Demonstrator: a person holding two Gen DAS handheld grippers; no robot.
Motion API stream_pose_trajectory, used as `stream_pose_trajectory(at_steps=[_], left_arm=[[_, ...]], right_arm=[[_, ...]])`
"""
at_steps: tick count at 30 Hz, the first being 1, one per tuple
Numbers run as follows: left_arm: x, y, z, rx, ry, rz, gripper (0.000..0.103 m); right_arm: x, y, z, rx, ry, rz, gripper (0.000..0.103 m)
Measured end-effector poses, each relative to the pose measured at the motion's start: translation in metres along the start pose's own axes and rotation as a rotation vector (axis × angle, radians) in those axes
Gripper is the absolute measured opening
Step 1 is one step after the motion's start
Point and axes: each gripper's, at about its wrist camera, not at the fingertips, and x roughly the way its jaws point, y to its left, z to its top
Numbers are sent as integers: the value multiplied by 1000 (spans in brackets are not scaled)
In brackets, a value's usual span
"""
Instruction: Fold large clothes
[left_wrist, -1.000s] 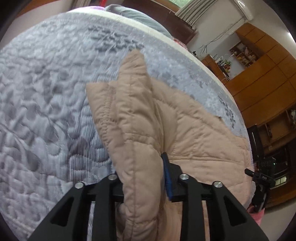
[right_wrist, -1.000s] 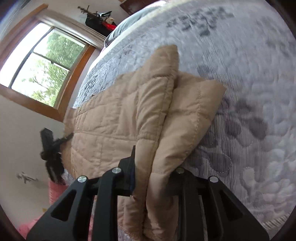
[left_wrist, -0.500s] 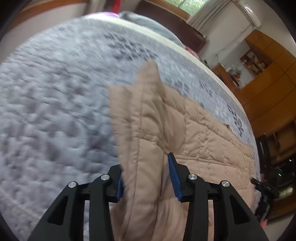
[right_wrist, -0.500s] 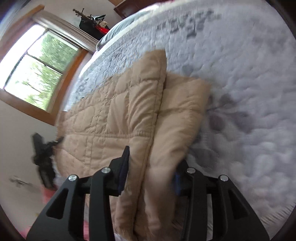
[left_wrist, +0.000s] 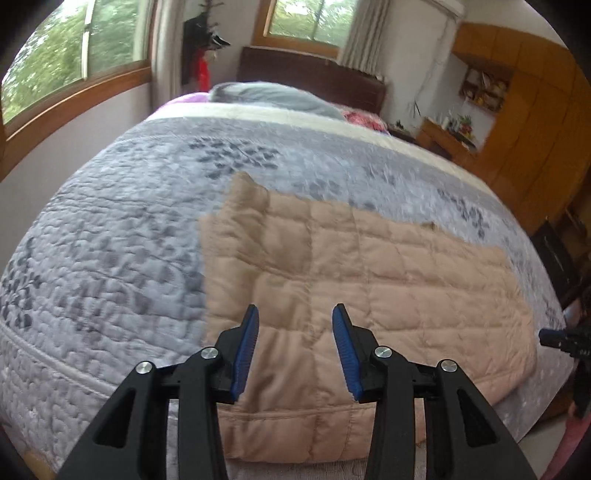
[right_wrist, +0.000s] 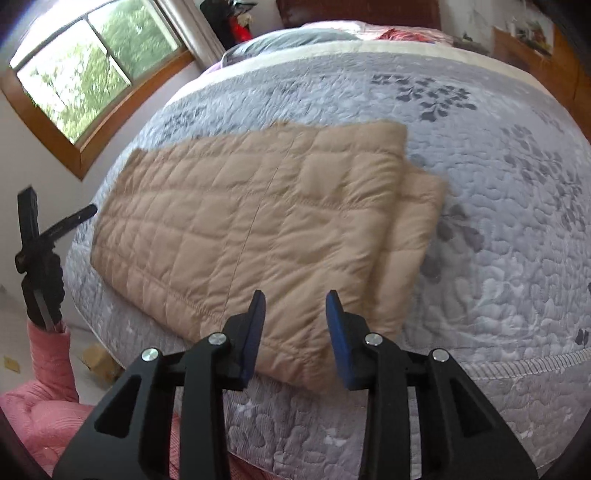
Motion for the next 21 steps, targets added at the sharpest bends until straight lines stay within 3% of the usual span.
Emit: stream_pose_trajectory(at_steps=[5,11,17,21], left_arm=[[40,7,-14,-8,78,22,42],[41,7,-18,-19,71,19,42],[-3,19,-30,-132,29,5,49],[-39,38,-59,-253,5,35,53]], right_arm=[[33,-7,-7,27,55,-23,25],[43,-16,-9,54,54,10,23],[11,-9,-10,23,8,14,27],[2,-4,-14,3,19,9,27]])
